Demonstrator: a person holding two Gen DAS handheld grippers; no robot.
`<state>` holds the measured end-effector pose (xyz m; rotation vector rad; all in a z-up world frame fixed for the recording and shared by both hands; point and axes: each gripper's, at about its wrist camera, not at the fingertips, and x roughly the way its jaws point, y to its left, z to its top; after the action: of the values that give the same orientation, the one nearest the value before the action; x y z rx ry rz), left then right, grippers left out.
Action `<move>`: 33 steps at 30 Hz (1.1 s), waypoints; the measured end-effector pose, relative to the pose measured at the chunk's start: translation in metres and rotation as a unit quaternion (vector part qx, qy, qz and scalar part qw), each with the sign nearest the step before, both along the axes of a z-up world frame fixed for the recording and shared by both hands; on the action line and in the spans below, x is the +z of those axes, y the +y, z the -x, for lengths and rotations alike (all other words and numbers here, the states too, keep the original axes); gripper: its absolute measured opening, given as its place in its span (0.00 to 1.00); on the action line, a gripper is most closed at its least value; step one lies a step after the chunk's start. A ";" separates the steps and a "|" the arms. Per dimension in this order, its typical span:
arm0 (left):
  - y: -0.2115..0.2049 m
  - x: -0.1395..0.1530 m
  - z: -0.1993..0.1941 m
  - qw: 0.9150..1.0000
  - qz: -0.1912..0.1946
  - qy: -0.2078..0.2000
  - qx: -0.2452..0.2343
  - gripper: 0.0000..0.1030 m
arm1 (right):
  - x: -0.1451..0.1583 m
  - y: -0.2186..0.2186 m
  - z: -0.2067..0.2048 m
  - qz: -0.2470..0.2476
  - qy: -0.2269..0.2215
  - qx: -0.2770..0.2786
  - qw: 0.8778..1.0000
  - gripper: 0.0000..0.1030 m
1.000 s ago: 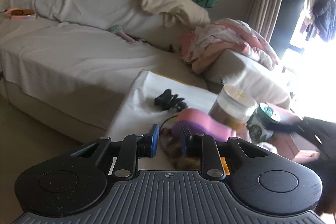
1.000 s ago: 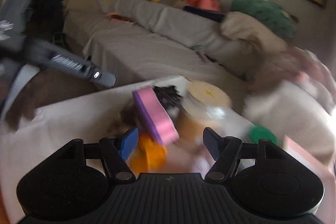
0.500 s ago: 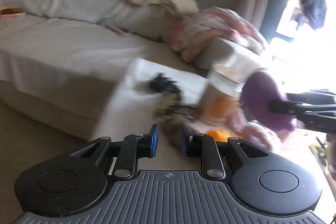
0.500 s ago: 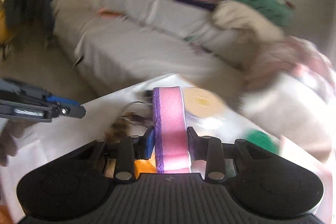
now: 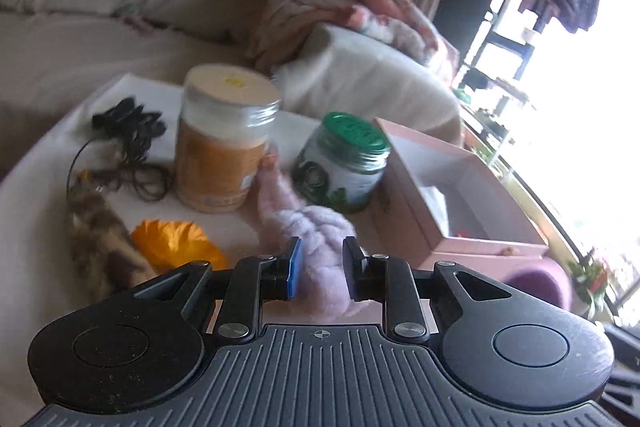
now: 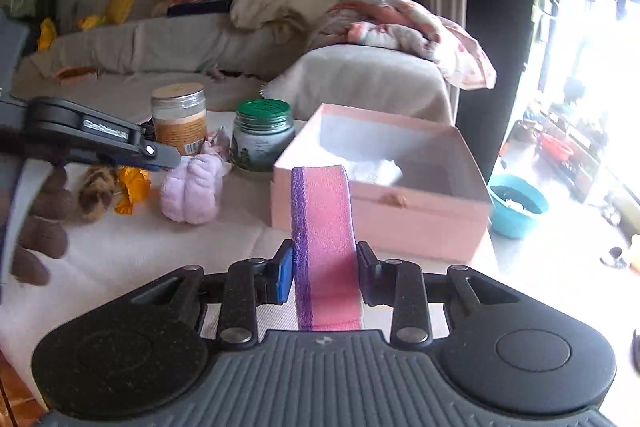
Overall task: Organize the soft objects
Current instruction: 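Grasp the pink-purple sponge with the right tool while the left tool grasps the lavender fuzzy towel, then carry the sponge and lavender towel into the pink box and open both tools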
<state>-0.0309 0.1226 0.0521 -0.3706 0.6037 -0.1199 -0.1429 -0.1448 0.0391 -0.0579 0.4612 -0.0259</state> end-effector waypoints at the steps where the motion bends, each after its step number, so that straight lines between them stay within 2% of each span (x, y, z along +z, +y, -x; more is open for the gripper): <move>1: 0.006 -0.002 -0.002 1.000 0.013 0.006 0.005 0.24 | -0.002 -0.003 0.002 -0.005 -0.003 0.002 1.000 0.30; 5: 0.032 -0.011 -0.016 0.993 0.104 0.045 0.021 0.24 | -0.008 -0.016 0.007 -0.029 -0.017 0.007 0.999 0.30; 7: 0.033 -0.015 -0.028 0.991 0.124 0.057 0.004 0.24 | -0.012 -0.017 0.006 -0.044 -0.019 0.012 0.999 0.30; 10: 0.019 -0.019 -0.046 0.993 0.092 0.076 -0.020 0.24 | -0.021 -0.017 -0.002 -0.059 -0.011 0.010 0.998 0.31; 12: 0.004 -0.016 -0.053 0.995 0.062 0.064 -0.037 0.24 | -0.027 -0.018 -0.005 -0.064 -0.002 0.003 0.998 0.31; 15: -0.025 -0.010 -0.059 0.995 -0.003 0.041 -0.091 0.25 | -0.032 -0.017 -0.007 -0.069 0.005 0.005 0.998 0.30; 17: -0.045 -0.011 -0.061 0.991 -0.057 0.036 -0.117 0.25 | -0.032 -0.015 -0.007 -0.063 0.007 0.003 0.998 0.30; 20: -0.065 -0.017 -0.062 0.983 -0.133 0.039 -0.122 0.24 | -0.027 -0.013 -0.005 -0.058 0.007 -0.002 0.998 0.30; 23: -0.075 -0.019 -0.054 0.975 -0.180 0.023 -0.132 0.21 | -0.018 -0.011 0.002 -0.048 -0.001 -0.007 0.999 0.29; 31: -0.073 0.000 -0.019 0.968 -0.174 0.000 -0.180 0.16 | 0.011 -0.015 0.036 -0.027 -0.032 -0.017 0.999 0.29; 33: -0.072 0.008 0.000 0.966 -0.156 -0.001 -0.208 0.16 | 0.017 -0.017 0.046 -0.014 -0.037 -0.022 0.999 0.29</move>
<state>-0.0312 0.0505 0.0601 0.0657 0.6795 -0.4225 -0.1891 -0.1621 0.0563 -0.0197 0.3878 -0.0650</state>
